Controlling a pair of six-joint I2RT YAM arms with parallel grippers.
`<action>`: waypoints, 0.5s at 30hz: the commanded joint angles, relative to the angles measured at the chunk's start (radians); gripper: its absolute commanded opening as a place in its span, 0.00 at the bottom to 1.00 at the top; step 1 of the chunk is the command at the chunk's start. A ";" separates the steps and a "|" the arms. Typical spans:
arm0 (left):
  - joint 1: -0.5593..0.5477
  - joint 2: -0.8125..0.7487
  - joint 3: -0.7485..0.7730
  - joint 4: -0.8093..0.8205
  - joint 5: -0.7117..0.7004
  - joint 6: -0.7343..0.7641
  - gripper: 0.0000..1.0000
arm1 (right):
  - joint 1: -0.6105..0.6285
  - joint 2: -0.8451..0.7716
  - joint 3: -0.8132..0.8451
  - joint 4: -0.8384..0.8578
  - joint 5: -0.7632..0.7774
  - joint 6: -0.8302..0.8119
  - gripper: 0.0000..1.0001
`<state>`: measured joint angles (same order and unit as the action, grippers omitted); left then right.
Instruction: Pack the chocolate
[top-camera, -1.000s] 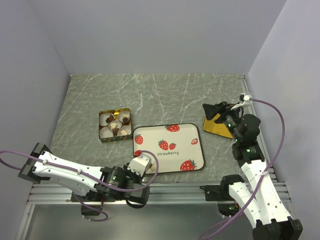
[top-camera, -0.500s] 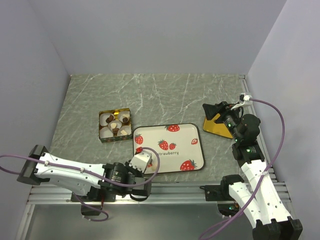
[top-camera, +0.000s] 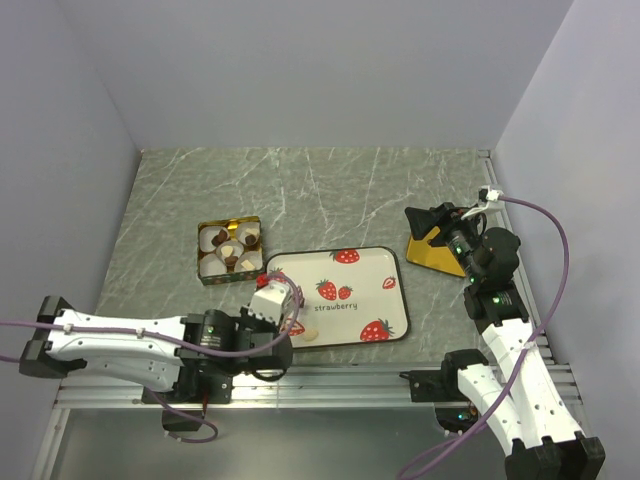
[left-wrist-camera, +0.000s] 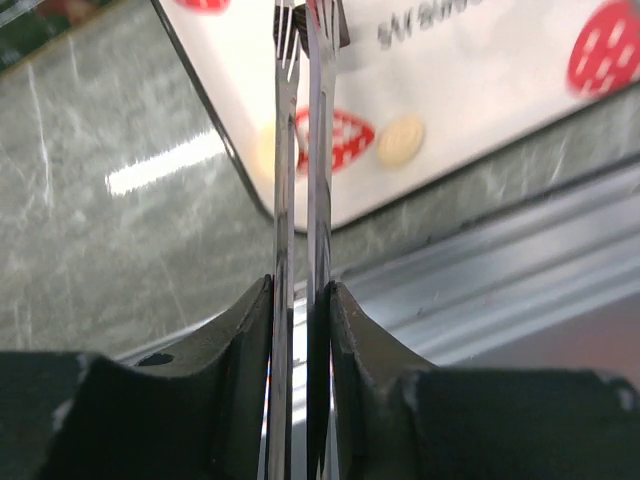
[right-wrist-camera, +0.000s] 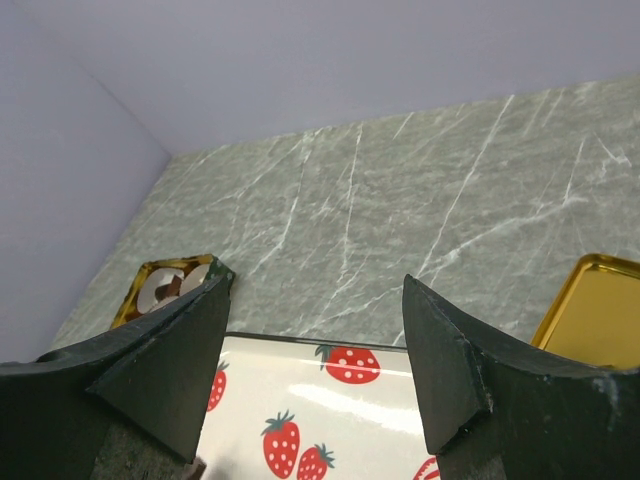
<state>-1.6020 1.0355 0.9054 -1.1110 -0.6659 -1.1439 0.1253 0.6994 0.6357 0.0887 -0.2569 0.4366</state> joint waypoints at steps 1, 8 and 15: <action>0.071 -0.048 0.032 0.146 -0.064 0.137 0.27 | 0.008 -0.001 0.041 0.039 -0.007 -0.007 0.76; 0.305 -0.107 -0.025 0.316 -0.051 0.289 0.27 | 0.008 0.005 0.039 0.045 -0.015 -0.006 0.76; 0.551 -0.218 -0.057 0.433 -0.001 0.430 0.28 | 0.010 0.000 0.038 0.048 -0.019 -0.006 0.76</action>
<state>-1.1294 0.8707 0.8463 -0.7826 -0.6704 -0.8143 0.1268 0.7006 0.6357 0.0895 -0.2638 0.4366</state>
